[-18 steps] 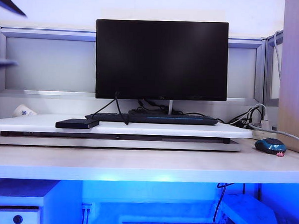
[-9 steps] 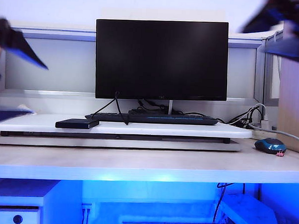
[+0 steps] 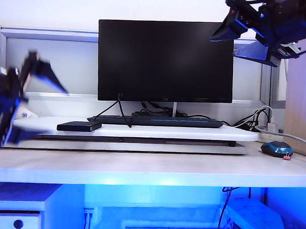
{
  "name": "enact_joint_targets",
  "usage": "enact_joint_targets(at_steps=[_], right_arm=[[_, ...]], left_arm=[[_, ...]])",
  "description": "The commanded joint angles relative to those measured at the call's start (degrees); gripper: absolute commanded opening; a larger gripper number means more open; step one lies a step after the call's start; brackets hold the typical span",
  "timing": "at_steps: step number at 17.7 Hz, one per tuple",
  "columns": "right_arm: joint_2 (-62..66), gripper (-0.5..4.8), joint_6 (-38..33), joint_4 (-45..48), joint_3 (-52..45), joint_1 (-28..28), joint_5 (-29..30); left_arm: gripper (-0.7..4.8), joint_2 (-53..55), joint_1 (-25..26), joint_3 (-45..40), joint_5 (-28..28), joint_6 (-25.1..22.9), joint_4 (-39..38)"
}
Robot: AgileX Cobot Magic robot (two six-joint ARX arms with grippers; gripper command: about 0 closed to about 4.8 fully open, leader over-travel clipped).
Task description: Unplug the data cable of the portable hard drive.
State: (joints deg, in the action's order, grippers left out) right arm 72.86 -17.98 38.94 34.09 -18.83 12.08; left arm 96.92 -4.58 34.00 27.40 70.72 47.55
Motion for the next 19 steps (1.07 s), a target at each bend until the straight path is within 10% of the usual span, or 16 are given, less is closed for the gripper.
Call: enact_joint_targets(at_steps=[1,19], right_arm=[[0.6,3.39,0.7,0.4,1.4,-0.1,0.1],[15.9,3.38,2.6,-1.4,14.8,-2.8,3.8]], left_arm=[[4.66,3.7,0.0,2.3,0.6,-0.7,0.6],[4.65,14.4,0.0,14.9,-0.5,-3.0,0.7]])
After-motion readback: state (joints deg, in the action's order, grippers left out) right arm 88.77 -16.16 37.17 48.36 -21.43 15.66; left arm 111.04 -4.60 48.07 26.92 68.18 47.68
